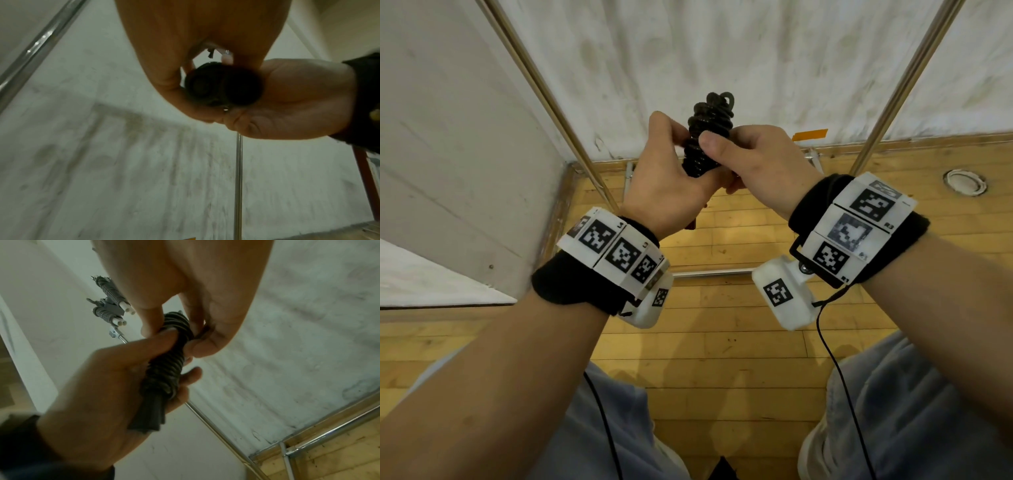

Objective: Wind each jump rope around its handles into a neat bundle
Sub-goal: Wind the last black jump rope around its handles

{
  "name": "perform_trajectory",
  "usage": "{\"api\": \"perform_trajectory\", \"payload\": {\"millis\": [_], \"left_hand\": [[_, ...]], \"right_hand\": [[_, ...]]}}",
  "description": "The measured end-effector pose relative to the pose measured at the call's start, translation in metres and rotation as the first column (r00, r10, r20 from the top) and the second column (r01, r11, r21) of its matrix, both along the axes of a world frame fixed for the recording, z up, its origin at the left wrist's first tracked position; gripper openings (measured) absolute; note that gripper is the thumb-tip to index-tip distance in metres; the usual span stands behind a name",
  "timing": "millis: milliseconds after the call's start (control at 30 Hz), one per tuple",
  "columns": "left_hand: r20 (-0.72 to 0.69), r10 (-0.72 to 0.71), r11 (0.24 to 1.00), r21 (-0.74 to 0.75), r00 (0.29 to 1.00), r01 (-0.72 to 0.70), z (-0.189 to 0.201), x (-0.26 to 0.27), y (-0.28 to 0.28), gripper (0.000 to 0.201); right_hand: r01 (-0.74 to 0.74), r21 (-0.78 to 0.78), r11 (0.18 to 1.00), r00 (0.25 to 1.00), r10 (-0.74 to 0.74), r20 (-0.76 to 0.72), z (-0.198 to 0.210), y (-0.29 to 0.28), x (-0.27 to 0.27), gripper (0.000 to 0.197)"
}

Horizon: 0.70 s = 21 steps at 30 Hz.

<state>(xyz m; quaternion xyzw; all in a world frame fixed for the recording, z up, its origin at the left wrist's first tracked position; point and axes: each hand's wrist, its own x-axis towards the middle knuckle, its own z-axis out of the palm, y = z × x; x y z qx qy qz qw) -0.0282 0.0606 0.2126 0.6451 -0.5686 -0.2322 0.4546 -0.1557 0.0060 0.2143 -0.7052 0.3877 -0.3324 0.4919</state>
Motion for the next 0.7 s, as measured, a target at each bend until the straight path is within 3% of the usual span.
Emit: {"api": "perform_trajectory", "payload": {"millis": [233,400,567,700], "left_hand": [[0.024,-0.050,0.988,-0.142,0.998,0.053,-0.004,-0.003,0.002,0.029],[-0.185,0.000,0.993,-0.118,0.983,-0.022,-0.003,-0.004,-0.005,0.020],[-0.269,-0.015,0.997,-0.075,0.963,-0.005,-0.004,-0.006,-0.003,0.020],[-0.289,0.008,0.997,-0.065,0.957,-0.028,-0.006,-0.009,-0.003,0.018]], "right_hand": [[0.014,0.102,0.995,0.996,-0.023,0.090,0.002,0.001,0.000,0.026],[0.134,0.179,0.975,0.964,-0.170,0.203,0.001,0.002,0.002,0.034],[0.184,0.211,0.960,0.963,-0.219,0.157,0.000,0.001,-0.003,0.035],[0.197,0.113,0.974,0.978,-0.203,0.044,0.003,0.003,-0.005,0.013]]}}
